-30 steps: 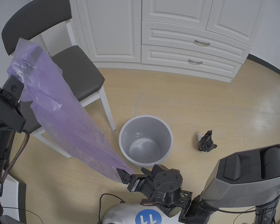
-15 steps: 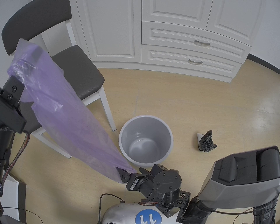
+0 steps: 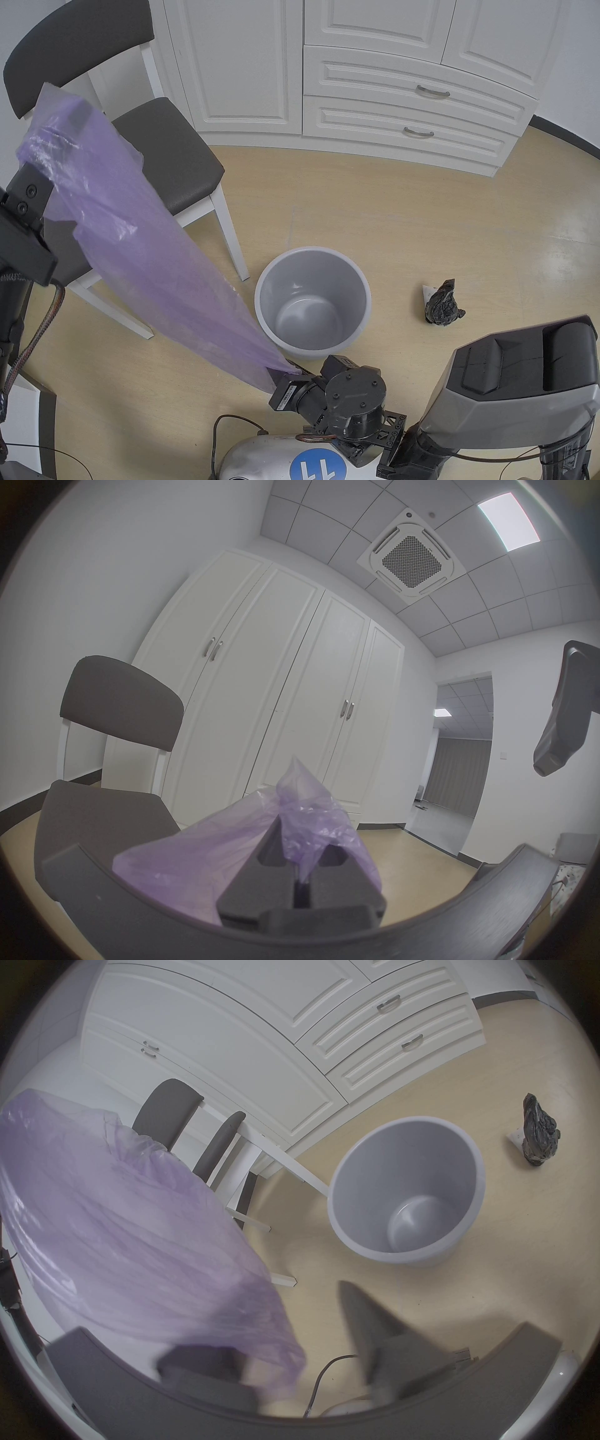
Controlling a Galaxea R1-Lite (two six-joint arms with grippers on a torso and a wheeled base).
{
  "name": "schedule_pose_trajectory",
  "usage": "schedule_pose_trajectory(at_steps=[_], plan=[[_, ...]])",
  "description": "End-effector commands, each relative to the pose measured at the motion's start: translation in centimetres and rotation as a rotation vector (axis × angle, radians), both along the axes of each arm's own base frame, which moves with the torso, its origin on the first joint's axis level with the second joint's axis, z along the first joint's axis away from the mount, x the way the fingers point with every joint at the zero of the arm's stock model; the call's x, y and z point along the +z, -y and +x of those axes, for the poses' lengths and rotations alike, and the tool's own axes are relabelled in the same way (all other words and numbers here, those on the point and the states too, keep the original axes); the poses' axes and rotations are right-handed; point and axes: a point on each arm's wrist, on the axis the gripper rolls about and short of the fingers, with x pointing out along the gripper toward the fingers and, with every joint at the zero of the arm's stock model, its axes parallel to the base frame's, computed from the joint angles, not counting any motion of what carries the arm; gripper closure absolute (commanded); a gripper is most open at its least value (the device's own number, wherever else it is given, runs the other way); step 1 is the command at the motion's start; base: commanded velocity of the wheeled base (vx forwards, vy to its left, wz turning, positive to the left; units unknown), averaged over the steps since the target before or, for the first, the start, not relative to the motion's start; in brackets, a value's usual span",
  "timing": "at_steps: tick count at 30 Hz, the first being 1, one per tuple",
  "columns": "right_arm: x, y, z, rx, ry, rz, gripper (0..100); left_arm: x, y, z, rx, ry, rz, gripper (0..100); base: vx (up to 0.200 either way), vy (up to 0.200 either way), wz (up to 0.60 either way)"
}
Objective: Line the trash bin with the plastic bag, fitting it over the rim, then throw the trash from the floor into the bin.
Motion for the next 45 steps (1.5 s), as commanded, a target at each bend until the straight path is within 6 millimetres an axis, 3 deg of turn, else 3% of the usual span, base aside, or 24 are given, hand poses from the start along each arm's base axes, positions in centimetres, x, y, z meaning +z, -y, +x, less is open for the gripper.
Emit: schedule_pose_trajectory(at_steps=[1, 5, 13, 19, 27, 38, 45], plan=[[-0.1, 0.0, 0.0, 0.0, -0.001, -0.002, 100, 0.0, 0.0, 0.0, 0.0, -0.001, 0.001, 100, 0.0, 0.0, 0.0], [1.3, 0.6, 0.2, -0.011, 0.045, 0.013, 100, -0.2, 0.1, 0.1, 0.0, -0.005, 0.006, 100, 0.0, 0.0, 0.0], [6.2, 4.0, 1.3, -0.081, 0.2, -0.065, 100, -1.3, 0.2, 0.5, 0.045, -0.098, 0.085, 100, 0.0, 0.0, 0.0], [8.0, 7.7, 3.1, -0.188, 0.315, -0.235, 100, -2.6, 0.0, 0.5, 0.067, -0.197, 0.184, 100, 0.0, 0.0, 0.0], [11.9, 12.0, 3.7, -0.3, 0.384, -0.284, 100, -4.5, -0.5, 1.4, 0.123, -0.311, 0.305, 100, 0.0, 0.0, 0.0], [17.3, 16.7, 2.1, -0.414, 0.449, -0.337, 100, -7.9, -1.1, 3.7, 0.157, -0.527, 0.501, 100, 0.0, 0.0, 0.0], [17.3, 18.1, 0.0, -0.417, 0.496, -0.455, 100, -9.6, -0.4, 6.1, 0.179, -0.628, 0.517, 100, 0.0, 0.0, 0.0]])
